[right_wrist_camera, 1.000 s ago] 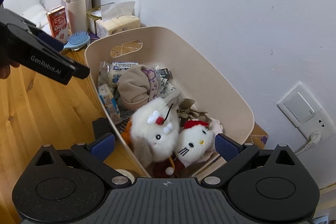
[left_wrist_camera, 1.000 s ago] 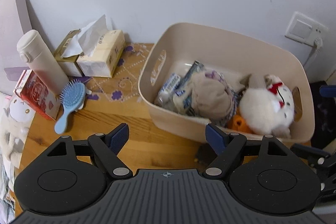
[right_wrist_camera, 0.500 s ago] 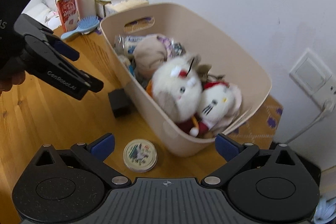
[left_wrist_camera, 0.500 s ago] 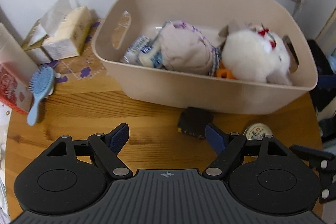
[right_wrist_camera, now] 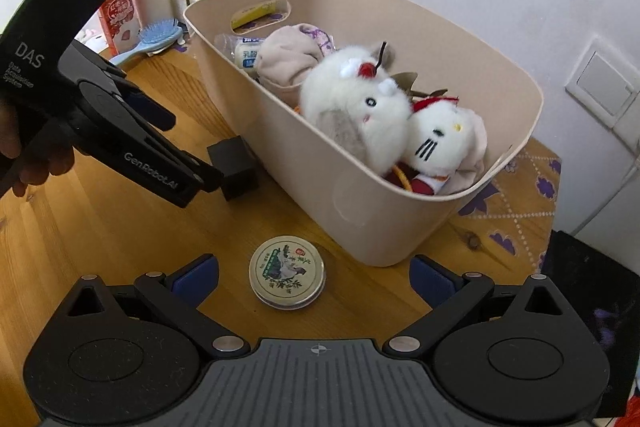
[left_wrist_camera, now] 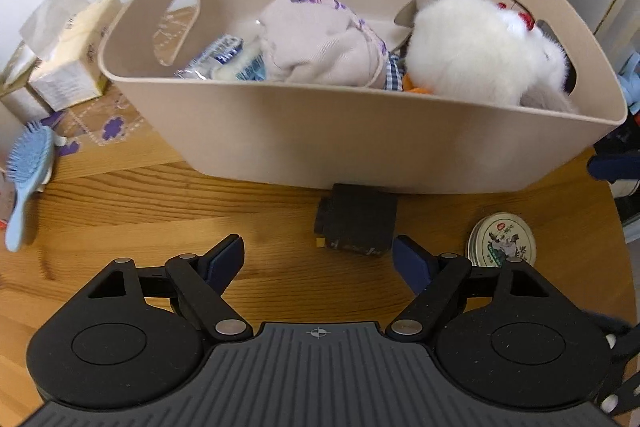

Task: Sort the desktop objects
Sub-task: 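Move both tools back down toward the black box and round tin, then grasp the small black box with the left tool while the right grasps the round tin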

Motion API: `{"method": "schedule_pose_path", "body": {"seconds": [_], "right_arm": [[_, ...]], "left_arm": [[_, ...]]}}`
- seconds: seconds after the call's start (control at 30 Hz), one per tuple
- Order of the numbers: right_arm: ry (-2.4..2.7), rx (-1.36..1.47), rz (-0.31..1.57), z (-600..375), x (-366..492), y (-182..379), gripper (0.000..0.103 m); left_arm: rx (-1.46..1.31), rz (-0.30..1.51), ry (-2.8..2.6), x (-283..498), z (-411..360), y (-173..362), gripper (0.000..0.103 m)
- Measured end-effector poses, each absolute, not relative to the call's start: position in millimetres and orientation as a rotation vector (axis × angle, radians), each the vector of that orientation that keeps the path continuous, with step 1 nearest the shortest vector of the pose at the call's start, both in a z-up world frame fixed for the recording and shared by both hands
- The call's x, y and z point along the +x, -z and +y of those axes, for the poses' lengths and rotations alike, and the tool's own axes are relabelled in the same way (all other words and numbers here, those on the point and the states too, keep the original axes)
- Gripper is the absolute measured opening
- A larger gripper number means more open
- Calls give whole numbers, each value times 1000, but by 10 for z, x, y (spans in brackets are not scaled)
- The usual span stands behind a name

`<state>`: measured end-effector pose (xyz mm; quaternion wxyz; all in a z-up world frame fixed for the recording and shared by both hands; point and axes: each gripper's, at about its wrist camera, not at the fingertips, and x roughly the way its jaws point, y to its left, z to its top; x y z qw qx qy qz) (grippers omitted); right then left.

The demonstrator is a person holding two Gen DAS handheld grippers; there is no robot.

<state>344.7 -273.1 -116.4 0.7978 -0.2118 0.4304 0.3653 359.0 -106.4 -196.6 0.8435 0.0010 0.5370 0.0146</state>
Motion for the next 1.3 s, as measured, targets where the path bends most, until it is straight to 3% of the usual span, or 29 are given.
{"method": "schedule_pose_path", "body": {"seconds": [0.4,0.67,0.73,0.87,0.9,1.07,1.2,1.3], "right_arm": [[-781,-412,910,-2711,3422,1418,102],[-762,-374,936,-2711,3430,1523,85],[-744,-361,940,-2718,3429,1554,79],[-724,-352,946,-2714,3394,1588,74],[-722,-352,946,-2709,3389,1587,73],[-705,-350,931,-2666,3401,1555,70],[-698,-334,937,-2649,3427,1547,52],[-685,-328,933,-2650,3431,1548,50]], "left_arm": [[11,1154,-10,3669,-1061,2187,83],[26,1119,12,3687,-1097,2212,77],[22,1110,14,3686,-1101,2200,66],[38,1087,41,3673,-1113,2187,53],[40,1080,46,3671,-1110,2182,45],[38,1084,43,3686,-1075,2178,45],[36,1092,47,3676,-1030,2172,45],[42,1096,43,3661,-987,2165,45]]}}
